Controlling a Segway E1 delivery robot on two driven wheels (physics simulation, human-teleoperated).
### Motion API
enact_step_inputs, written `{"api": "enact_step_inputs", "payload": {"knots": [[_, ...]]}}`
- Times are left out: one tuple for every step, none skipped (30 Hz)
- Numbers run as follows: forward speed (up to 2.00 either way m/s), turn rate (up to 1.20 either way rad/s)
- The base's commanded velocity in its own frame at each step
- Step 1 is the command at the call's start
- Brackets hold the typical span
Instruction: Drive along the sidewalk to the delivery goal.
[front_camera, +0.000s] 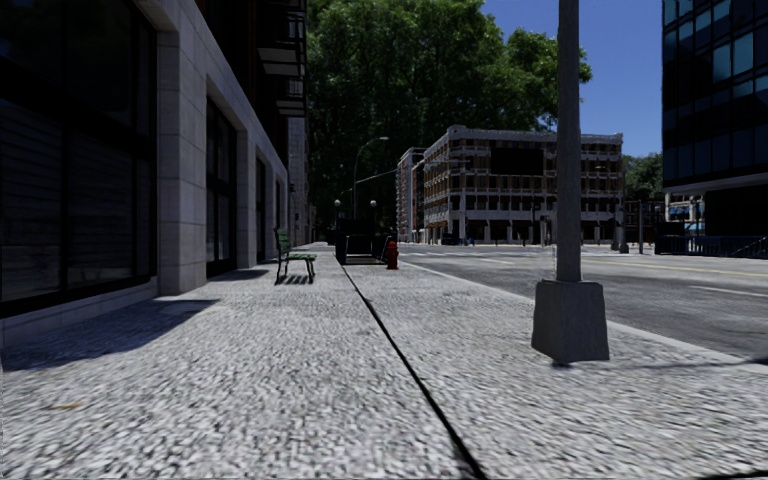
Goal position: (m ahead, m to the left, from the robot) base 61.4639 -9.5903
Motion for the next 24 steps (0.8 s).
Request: {"api": "enact_step_inputs", "payload": {"knots": [[2.00, 0.00], [2.00, 0.00], [2.00, 0.00], [2.00, 0.00], [2.00, 0.00], [2.00, 0.00], [2.00, 0.00], [2.00, 0.00], [2.00, 0.00], [2.00, 0.00], [2.00, 0.00], [2.00, 0.00], [2.00, 0.00], [2.00, 0.00], [2.00, 0.00], [2.00, 0.00], [2.00, 0.00], [2.00, 0.00], [2.00, 0.00], [2.00, 0.00], [2.00, 0.00], [2.00, 0.00], [2.00, 0.00], [2.00, 0.00]]}}
